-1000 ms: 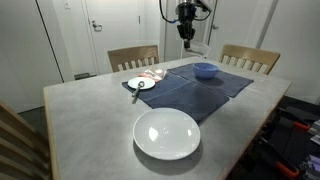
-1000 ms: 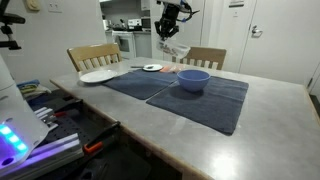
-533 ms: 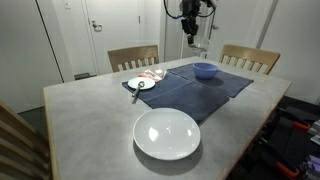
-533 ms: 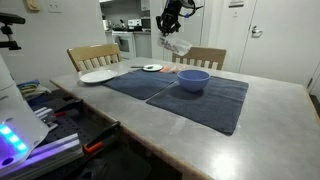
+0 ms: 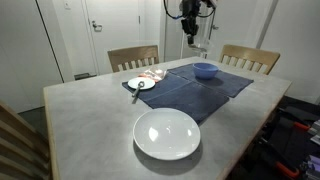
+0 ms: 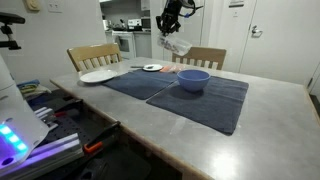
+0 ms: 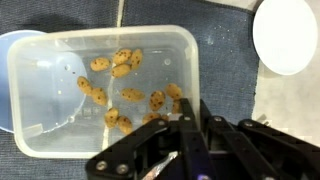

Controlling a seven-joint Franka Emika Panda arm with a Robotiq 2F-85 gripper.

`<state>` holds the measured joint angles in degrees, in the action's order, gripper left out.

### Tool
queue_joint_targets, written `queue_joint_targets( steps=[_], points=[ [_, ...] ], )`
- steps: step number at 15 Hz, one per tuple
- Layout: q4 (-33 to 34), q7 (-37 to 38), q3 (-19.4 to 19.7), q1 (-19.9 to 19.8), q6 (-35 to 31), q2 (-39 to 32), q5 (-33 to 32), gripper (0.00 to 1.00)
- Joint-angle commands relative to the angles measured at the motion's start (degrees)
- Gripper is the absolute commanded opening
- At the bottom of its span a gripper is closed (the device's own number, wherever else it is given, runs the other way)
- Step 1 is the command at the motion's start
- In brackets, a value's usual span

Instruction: Pour the things in the lunchbox into the bowl

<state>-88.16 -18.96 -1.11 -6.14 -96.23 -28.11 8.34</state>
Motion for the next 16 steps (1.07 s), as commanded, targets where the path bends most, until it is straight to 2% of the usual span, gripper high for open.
queue_joint_targets(
  steps=[1, 5, 6, 8, 12, 13, 16],
  points=[
    [0.1, 0.0, -0.1, -0.1, 0.2, 0.0, -0.1, 0.09],
    [0.1, 0.0, -0.1, -0.1, 0.2, 0.0, -0.1, 0.09],
    [0.1, 0.0, -0.1, -0.1, 0.2, 0.0, -0.1, 0.02],
    [0.4, -3.5, -0.3, -1.1, 1.3, 0.0, -0.1, 0.02],
    [1.0, -18.1, -0.5, -4.8, 3.9, 0.2, -0.6, 0.02],
    [0.2, -11.9, -0.3, -2.7, 1.2, -0.1, -0.3, 0.09],
    [0.4, -17.0, 0.1, -4.6, 2.2, -0.1, -0.2, 0.09]
  ],
)
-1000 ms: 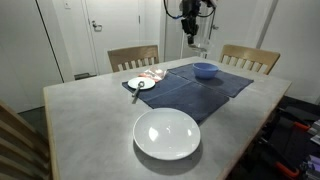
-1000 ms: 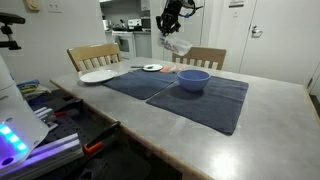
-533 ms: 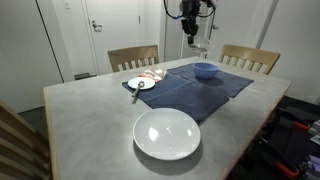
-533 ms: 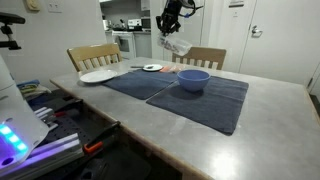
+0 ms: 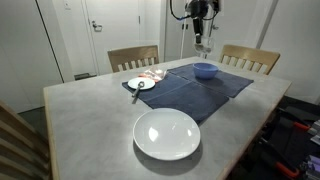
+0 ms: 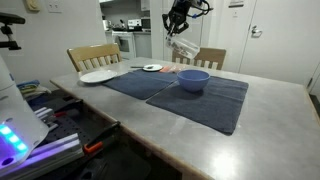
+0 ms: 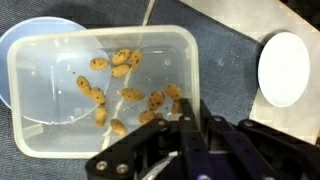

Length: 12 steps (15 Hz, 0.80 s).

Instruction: Pour the things in the lunchbox into the bowl

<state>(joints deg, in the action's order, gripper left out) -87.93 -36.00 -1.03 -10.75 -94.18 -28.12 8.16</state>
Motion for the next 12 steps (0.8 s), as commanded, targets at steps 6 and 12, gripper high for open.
queue_joint_targets(
  steps=[6, 12],
  points=[
    [-1.4, -1.5, 0.1, -1.0, -1.4, 1.2, 1.1, 0.02],
    [-2.2, -6.4, 0.4, -4.5, -1.2, 1.8, 5.8, 0.02]
  ],
)
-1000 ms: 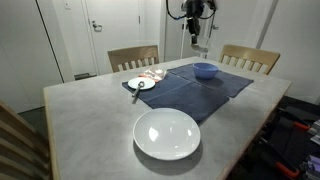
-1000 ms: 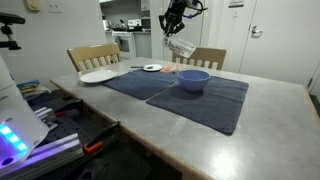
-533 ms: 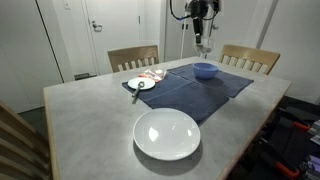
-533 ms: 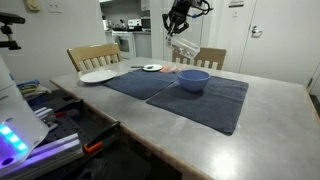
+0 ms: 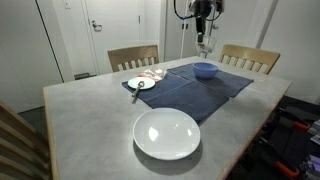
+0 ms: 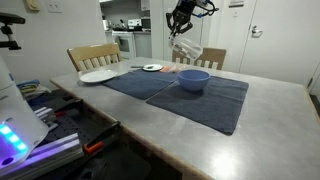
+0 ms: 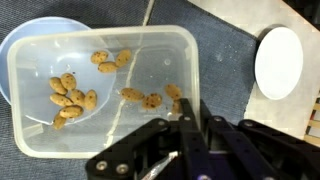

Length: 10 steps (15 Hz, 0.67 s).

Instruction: Pour the things in the lunchbox into the bowl

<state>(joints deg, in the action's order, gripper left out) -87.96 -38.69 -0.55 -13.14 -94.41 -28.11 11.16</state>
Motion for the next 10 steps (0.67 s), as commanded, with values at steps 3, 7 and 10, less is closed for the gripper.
queue_joint_targets(
  steps=[3, 7, 10],
  points=[
    [-1.7, -7.5, 0.2, -3.9, -0.4, 1.5, 5.5, 0.02],
    [-0.8, -12.6, 0.2, -5.4, 0.8, 0.8, 7.8, 0.02],
    [-0.2, -15.7, 0.2, -5.6, 1.5, 0.3, 8.9, 0.02]
  ],
)
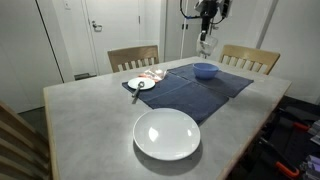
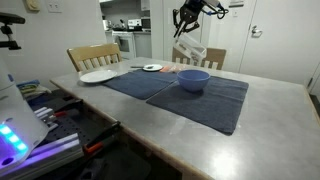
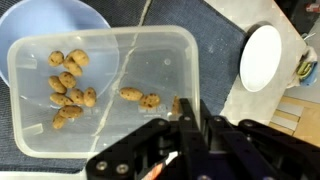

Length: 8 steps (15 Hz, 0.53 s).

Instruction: Pour the things in the lunchbox into the bowl

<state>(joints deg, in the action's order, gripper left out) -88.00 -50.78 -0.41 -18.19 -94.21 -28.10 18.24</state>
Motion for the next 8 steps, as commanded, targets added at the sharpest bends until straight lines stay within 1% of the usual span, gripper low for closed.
queue_joint_targets(
  steps=[1, 8],
  points=[
    [-0.1, -4.8, 0.0, -0.7, 1.5, 0.1, 2.2, 0.02],
    [-1.1, -12.8, 0.4, -2.9, 2.7, 0.1, 6.8, 0.02]
  ],
)
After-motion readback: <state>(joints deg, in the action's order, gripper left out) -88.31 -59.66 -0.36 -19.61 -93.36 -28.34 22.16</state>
